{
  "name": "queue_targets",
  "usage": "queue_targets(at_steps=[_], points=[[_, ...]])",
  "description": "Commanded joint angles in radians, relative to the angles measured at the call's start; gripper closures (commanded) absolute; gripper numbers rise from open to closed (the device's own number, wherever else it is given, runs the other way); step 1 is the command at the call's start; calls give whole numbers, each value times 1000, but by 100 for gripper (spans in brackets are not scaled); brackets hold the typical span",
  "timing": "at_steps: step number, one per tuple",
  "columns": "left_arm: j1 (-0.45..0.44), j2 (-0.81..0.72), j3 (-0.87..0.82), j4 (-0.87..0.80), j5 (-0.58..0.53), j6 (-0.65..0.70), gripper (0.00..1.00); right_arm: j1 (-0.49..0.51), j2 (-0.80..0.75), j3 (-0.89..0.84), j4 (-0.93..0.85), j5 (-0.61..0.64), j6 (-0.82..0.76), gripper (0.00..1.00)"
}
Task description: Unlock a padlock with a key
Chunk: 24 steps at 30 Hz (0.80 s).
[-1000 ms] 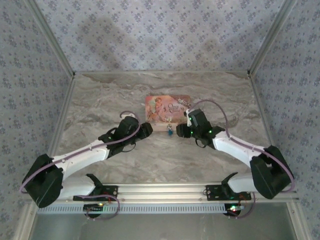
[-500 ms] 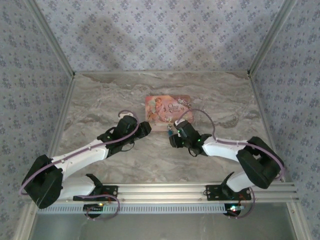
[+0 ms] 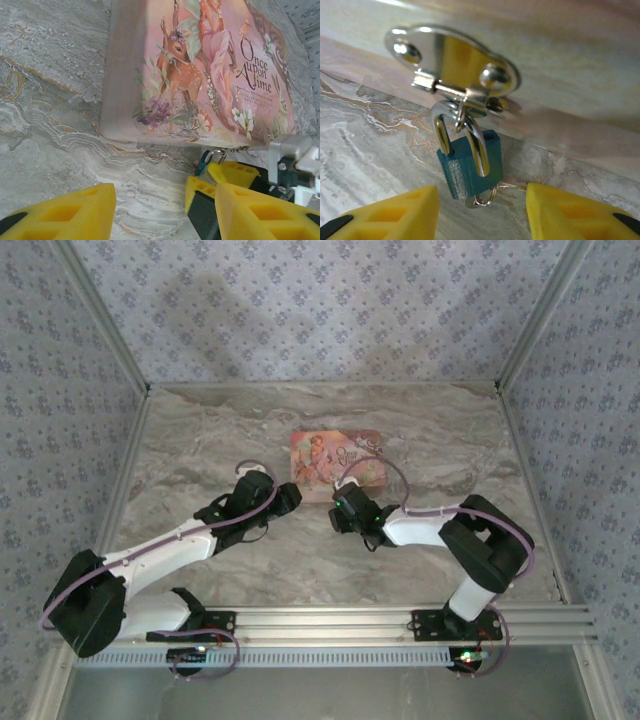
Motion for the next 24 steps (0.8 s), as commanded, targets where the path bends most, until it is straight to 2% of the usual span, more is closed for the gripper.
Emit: queue_targets(at_steps=[1,4,11,20,24], points=[[11,-23,23,-29,-1,7,46,7,31,25,11,46,-6,52],[18,-30,17,-29,0,10,46,11,46,25,12,46,-8,57],[27,-41,-1,-23,6,10,46,17,61,15,11,51,-27,77],[50,-50,-14,-13,15,20,46,31,-15,-16,-23,35,-121,99],[58,-48,-15,-3,15,27,46,30,-77,-35,-53,27,-153,100]])
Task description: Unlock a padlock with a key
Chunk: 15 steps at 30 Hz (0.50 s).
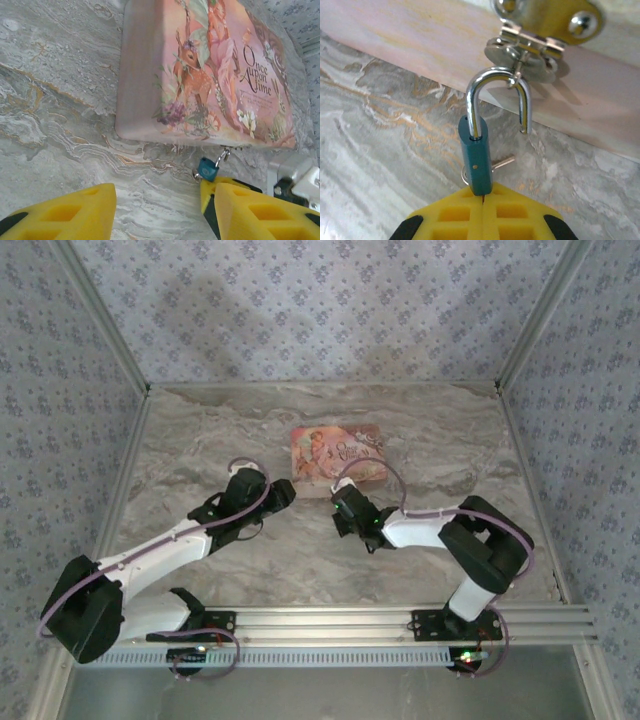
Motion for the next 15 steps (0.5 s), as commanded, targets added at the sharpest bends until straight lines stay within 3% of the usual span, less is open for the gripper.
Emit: queue_targets(at_steps=[1,8,15], points=[[13,-21,-5,2,5,20,46,7,-73,-26,-58,-33,-53,100],[28,-17,-10,16,13,34,46,-9,-159,-36,-104,-157,-179,100],[62,-4,-5,33,33,48,46,-17,-165,-13,-164,-153,-268,100]])
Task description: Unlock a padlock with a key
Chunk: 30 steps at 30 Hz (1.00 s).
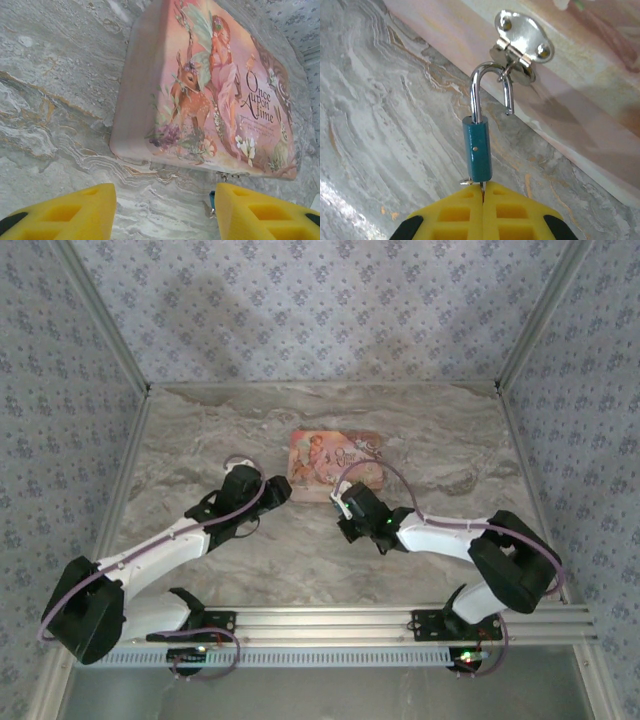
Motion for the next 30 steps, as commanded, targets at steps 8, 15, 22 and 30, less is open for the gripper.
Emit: queue_targets(at_steps=[8,15,22,30], points=[[51,52,35,35,47,51,46,13,-5,42,-61,44,-145,100],[76,137,86,59,52,87,45,27,-8,53,-63,59,-179,100],[115,279,193,78,72,150,44,38,-15,51,-56,54,-186,100],[144,454,344,38,150,202,44,41,-18,54,-50,75,-200,100]])
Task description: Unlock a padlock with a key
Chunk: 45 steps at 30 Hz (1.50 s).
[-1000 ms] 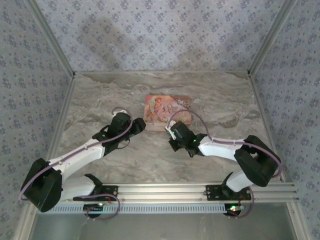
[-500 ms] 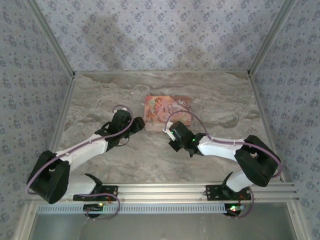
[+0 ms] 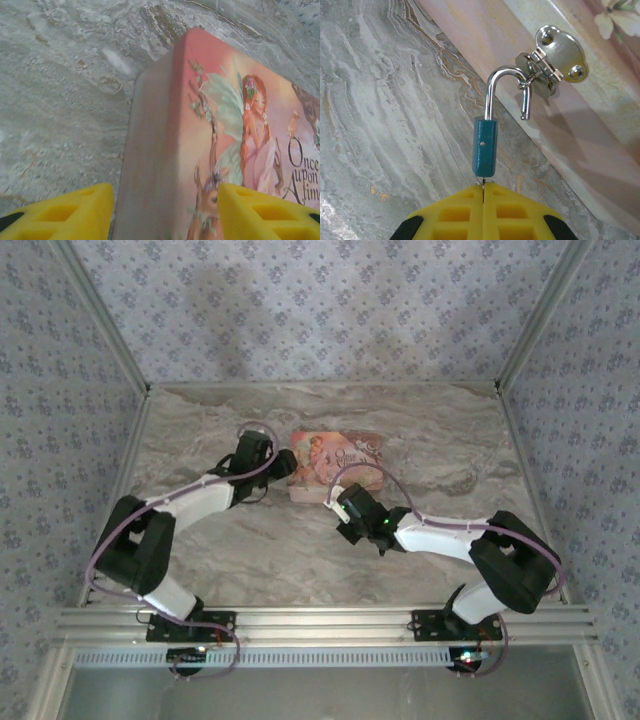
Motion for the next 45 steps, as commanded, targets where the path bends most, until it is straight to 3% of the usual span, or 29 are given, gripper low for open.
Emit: queue_targets(at_steps=[1,13,45], points=[[2,35,53,-18,54,42,45,11,-18,29,-1,29,-31,100],[-3,57,34,11,97,13,48,19,27,72,68,33,-167,100],[-6,57,13,23,133,4,53,23,130,166,239,-14,-308,100]])
